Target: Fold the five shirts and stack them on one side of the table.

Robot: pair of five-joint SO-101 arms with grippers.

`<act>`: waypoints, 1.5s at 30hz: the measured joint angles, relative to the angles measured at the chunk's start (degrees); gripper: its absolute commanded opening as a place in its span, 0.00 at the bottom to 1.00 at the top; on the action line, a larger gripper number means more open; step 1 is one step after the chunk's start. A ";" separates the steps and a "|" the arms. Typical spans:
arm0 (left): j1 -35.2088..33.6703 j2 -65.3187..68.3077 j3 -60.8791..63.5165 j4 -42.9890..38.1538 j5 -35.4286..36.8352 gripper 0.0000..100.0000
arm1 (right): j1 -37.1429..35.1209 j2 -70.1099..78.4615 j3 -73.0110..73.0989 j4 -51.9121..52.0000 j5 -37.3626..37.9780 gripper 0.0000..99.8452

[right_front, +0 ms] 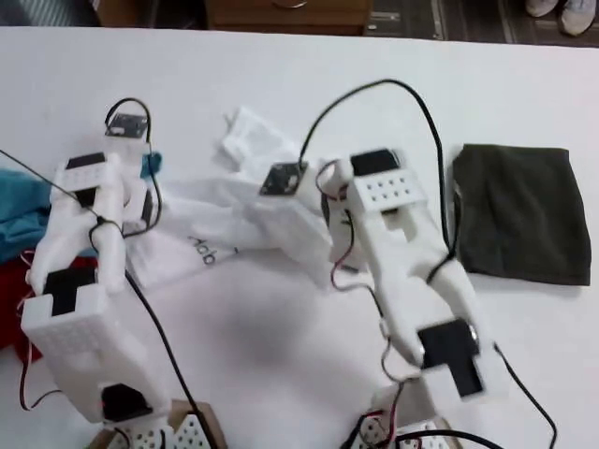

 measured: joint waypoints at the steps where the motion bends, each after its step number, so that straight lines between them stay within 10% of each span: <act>1: 0.00 0.00 0.00 0.00 0.00 0.02 | -0.09 -1.76 1.93 -0.18 0.00 0.17; 22: 0.00 0.00 0.00 0.00 0.00 0.02 | -0.53 -9.23 19.16 -19.96 -0.18 0.17; 45: 0.00 0.00 0.00 0.00 0.00 0.02 | -0.70 0.70 10.11 -17.76 -0.35 0.17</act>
